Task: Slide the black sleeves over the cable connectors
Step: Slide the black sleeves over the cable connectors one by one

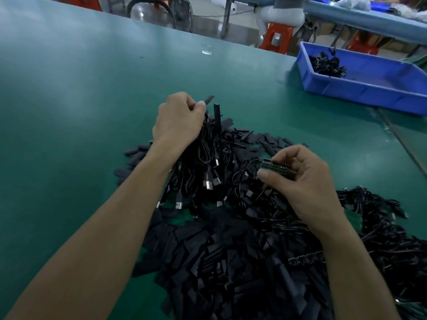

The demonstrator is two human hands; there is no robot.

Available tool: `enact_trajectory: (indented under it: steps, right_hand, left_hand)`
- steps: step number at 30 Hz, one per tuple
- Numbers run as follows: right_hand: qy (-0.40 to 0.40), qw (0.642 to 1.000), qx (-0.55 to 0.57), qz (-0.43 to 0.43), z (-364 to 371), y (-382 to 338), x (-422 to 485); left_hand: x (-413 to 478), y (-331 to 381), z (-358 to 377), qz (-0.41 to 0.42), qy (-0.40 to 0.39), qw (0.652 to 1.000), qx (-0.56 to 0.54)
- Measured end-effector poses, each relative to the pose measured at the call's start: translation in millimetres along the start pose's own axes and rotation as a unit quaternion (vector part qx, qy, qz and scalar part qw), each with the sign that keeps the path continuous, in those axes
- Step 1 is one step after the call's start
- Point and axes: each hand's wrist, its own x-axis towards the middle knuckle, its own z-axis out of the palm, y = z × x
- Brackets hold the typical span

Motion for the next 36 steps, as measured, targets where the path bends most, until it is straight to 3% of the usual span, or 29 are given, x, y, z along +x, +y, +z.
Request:
enact_trajectory:
  steps: [4, 8, 10, 13, 16, 20, 24, 29, 36]
  right_hand:
    - [0.028, 0.996, 0.086, -0.001, 4.0, 1.5, 0.3]
    - [0.026, 0.995, 0.097, 0.028, 6.1, 5.3, 1.1]
    - [0.036, 0.993, 0.103, 0.042, 6.6, 7.2, 1.6]
    - [0.044, 0.988, 0.133, 0.065, 9.0, 6.8, 1.4]
    - [0.035, 0.976, 0.197, 0.088, 9.2, 5.6, 0.8]
    - [0.009, 0.95, 0.301, 0.083, 8.2, 3.2, -0.8]
    - [-0.001, 0.926, 0.371, 0.078, 7.5, 1.3, 0.0]
    - [-0.006, 0.915, 0.394, 0.088, 9.9, 0.0, 3.6]
    - [-0.069, 0.9, 0.418, 0.097, 11.0, -1.9, -0.5]
  left_hand:
    - [-0.9, 4.6, 4.4, -0.006, 0.0, 0.999, 0.035]
    - [-11.3, 8.4, -1.6, 0.065, 0.056, 0.996, -0.009]
    - [-23.4, 10.7, -6.4, 0.129, 0.108, 0.985, -0.041]
    - [-53.3, 19.6, -13.2, 0.277, 0.175, 0.941, -0.089]
    - [-87.4, 24.9, -10.3, 0.384, 0.101, 0.909, -0.123]
    - [-108.7, 21.6, -0.4, 0.244, -0.122, 0.956, -0.112]
    - [-103.9, 19.3, 6.3, 0.146, -0.28, 0.936, -0.156]
    - [-100.0, 20.9, 5.8, 0.093, -0.306, 0.906, -0.276]
    - [-96.9, 22.9, -5.7, 0.075, -0.362, 0.87, -0.326]
